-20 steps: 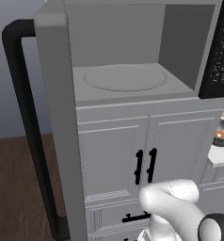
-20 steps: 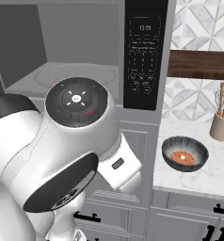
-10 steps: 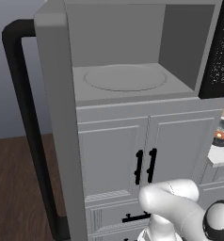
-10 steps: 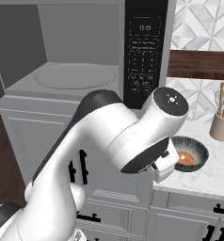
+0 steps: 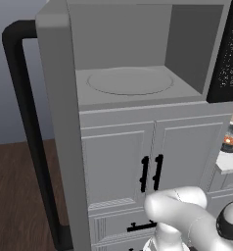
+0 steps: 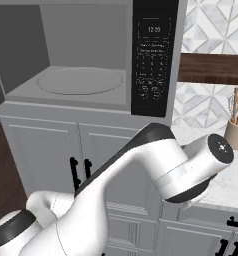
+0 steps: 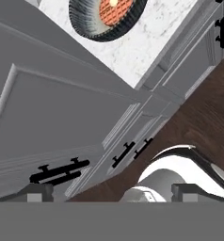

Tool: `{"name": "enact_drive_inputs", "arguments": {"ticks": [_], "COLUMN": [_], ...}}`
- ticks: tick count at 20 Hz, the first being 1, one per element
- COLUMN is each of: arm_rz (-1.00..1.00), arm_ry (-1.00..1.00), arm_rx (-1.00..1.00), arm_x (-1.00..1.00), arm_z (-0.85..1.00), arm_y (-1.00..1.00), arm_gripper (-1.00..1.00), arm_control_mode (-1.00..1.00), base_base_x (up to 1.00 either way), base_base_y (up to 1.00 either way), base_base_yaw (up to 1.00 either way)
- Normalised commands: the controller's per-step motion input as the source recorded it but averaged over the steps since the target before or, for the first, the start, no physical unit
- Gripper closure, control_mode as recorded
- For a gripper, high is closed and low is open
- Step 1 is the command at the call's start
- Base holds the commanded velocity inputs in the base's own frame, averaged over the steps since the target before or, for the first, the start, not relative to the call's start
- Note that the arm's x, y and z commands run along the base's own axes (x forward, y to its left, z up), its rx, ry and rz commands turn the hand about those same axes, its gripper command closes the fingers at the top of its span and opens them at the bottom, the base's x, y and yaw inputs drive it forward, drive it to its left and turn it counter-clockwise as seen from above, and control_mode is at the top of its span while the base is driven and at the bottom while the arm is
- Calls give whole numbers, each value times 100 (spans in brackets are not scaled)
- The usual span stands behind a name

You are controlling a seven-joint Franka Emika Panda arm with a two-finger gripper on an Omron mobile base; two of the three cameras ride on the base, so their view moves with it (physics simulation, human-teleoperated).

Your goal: Open the microwave, place the bowl with waffle inside the microwave, then close the microwave door and turn it on.

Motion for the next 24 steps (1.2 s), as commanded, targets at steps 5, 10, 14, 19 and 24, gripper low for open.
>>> {"name": "enact_drive_inputs", "arguments": {"ticks": [5, 10, 14, 19, 24], "arm_rz": [-7, -1, -2, -6, -1], "arm_ry": [2, 2, 3, 0, 0], "arm_rx": [0, 2, 2, 4, 3], "arm_x": [57, 41, 43, 52, 31], "arm_z": [-30, -24, -35, -42, -44], "arm_y": [-26, -67, -42, -7, 0], "arm_gripper": [-100, -100, -100, -100, -100], "arm_control_mode": [-100, -100, -100, -100, -100], "base_base_x": [0, 0, 0, 0, 0], "base_base_y": [0, 0, 0, 0, 0], "base_base_yaw": [0, 0, 0, 0, 0]}}
